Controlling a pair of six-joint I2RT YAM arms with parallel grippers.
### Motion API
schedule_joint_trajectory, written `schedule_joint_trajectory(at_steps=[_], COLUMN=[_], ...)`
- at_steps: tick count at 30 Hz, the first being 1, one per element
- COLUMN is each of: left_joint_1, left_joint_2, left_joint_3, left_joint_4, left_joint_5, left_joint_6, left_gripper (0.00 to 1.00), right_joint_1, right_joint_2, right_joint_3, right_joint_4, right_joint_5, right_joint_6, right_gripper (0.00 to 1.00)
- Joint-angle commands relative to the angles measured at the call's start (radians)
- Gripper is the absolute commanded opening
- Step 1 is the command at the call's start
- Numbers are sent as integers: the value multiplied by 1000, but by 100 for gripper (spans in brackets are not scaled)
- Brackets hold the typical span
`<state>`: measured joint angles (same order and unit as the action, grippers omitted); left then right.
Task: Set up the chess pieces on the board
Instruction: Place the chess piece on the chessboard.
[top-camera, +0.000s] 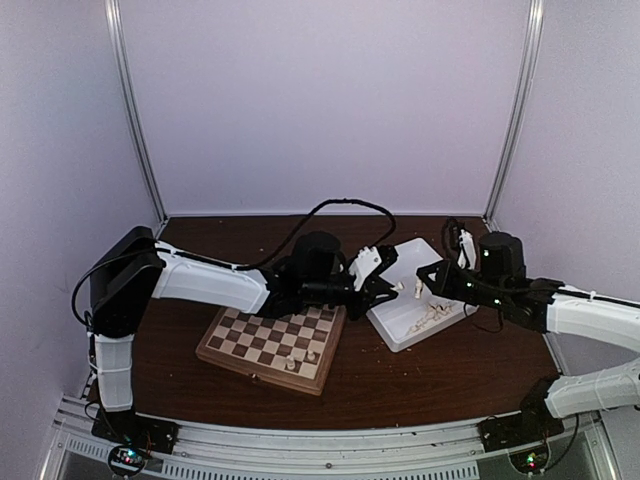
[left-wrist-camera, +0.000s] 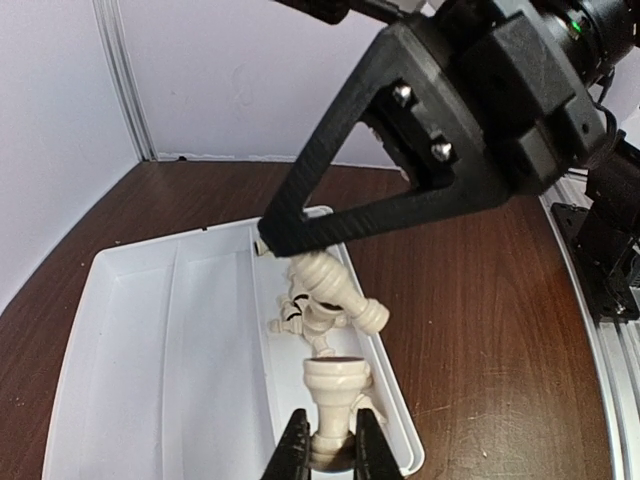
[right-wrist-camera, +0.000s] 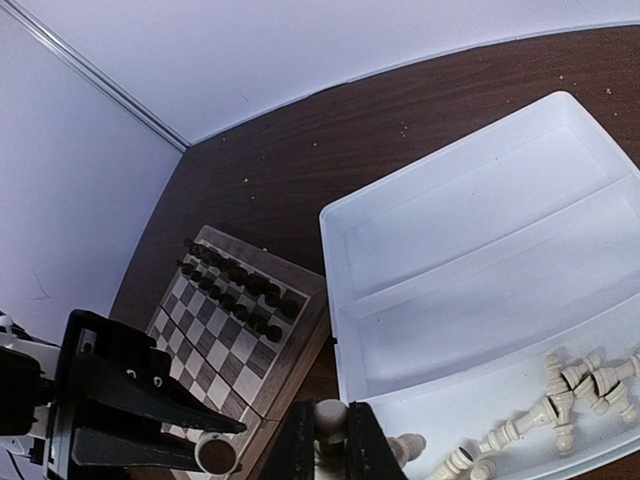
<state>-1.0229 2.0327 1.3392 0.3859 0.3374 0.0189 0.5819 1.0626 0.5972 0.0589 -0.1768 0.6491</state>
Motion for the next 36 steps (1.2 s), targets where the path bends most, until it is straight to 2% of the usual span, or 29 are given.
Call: schedule_joint_trajectory(at_steps=[1, 7, 14, 20, 29, 36], left_joint_1=[0, 0, 0, 1, 1, 3], left_joint_2=[-20, -71, -258, -405, -589, -580], left_joint_3=[5, -25, -99, -86, -101, -6], left_joint_4=[2, -90, -371, -831, -1349, -1755], left_joint_5=[8, -13, -125, -315, -533, -672], left_joint_6=[8, 8, 7, -112, -236, -291], left_gripper=[0, 0, 0, 0, 0, 0], right_joint_1=[-7, -7, -7, -7, -7, -7], right_joint_2=[45, 118, 146, 171, 189, 182], right_joint_3=[-24, -55, -57, -41, -36, -25], right_joint_4=[-14, 66, 92, 84, 90, 65], right_joint_5=[29, -13, -24, -15, -13, -3], right_joint_6=[-35, -15, -30, -59, -71, -87], right_gripper=[5, 4, 4, 4, 3, 3])
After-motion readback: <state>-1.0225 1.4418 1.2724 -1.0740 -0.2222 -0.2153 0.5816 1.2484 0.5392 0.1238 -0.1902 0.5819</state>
